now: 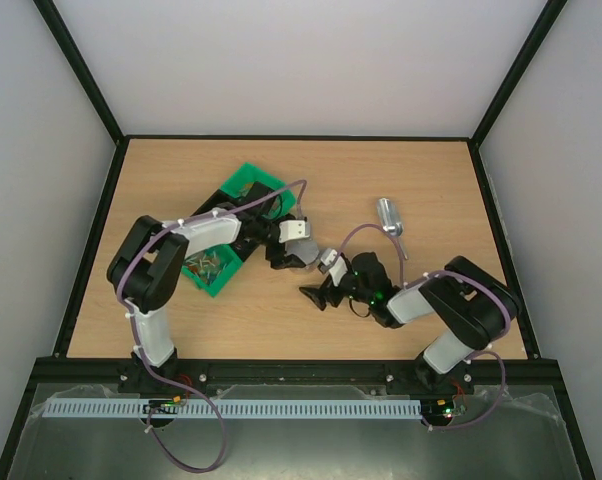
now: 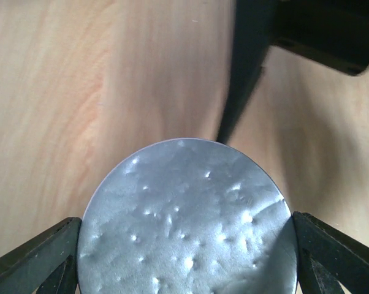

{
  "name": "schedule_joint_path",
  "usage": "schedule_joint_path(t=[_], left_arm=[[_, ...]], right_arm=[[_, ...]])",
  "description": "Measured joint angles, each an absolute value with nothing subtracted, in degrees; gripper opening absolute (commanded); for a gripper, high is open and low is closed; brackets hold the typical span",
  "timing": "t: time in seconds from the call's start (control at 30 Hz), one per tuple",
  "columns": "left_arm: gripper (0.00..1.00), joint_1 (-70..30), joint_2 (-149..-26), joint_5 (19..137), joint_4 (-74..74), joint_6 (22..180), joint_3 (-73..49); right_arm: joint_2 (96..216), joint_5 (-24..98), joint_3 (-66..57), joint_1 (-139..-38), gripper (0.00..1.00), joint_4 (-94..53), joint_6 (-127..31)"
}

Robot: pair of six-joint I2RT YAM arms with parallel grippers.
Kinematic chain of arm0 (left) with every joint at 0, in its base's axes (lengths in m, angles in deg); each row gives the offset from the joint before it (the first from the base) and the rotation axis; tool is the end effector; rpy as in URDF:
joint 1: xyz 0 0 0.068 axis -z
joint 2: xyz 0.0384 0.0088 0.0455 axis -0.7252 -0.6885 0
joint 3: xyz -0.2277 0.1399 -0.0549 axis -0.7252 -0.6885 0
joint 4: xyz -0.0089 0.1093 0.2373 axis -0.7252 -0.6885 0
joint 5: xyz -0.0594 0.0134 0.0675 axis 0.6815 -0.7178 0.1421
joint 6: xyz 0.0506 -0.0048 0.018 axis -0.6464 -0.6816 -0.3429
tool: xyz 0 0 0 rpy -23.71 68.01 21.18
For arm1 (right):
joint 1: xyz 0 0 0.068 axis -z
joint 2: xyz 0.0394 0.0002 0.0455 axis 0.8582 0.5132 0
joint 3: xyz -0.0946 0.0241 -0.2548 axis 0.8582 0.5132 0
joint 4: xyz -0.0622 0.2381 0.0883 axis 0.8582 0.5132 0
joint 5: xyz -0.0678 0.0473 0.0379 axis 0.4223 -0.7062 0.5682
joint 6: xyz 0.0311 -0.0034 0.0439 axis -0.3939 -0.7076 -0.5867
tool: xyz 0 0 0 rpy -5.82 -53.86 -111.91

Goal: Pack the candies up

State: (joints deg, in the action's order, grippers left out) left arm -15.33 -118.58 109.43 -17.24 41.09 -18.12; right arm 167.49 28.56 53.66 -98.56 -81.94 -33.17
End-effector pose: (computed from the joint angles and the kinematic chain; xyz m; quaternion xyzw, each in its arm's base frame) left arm 0.3111 -0.2147 0.1686 0.6519 0.6270 -0.2793 0.3223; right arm 0.1923 0.1708 0.1280 -0.3931 0.6830 0.2697 0.5534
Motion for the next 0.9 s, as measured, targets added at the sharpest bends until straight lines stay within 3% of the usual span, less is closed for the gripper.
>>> schedule_joint_path(t=[0.27,0.43,0.9], left_arm=[[0.83,-15.7,-122.08,105.59,-11.23,45.03,-14.86],[0.99,-15.7,-122.12,104.41,-10.26,46.41,-14.82],[0.99,-15.68,-118.32,101.46,-13.72,50.32,-14.73]], right_arm=[[160.23,28.56,54.78,-96.42,0.99,-77.0,-35.93],[154.75,29.1,54.12,-94.47,0.99,-72.14,-38.35],[142.27,30.74,49.07,-92.05,0.99,-58.81,-39.75]])
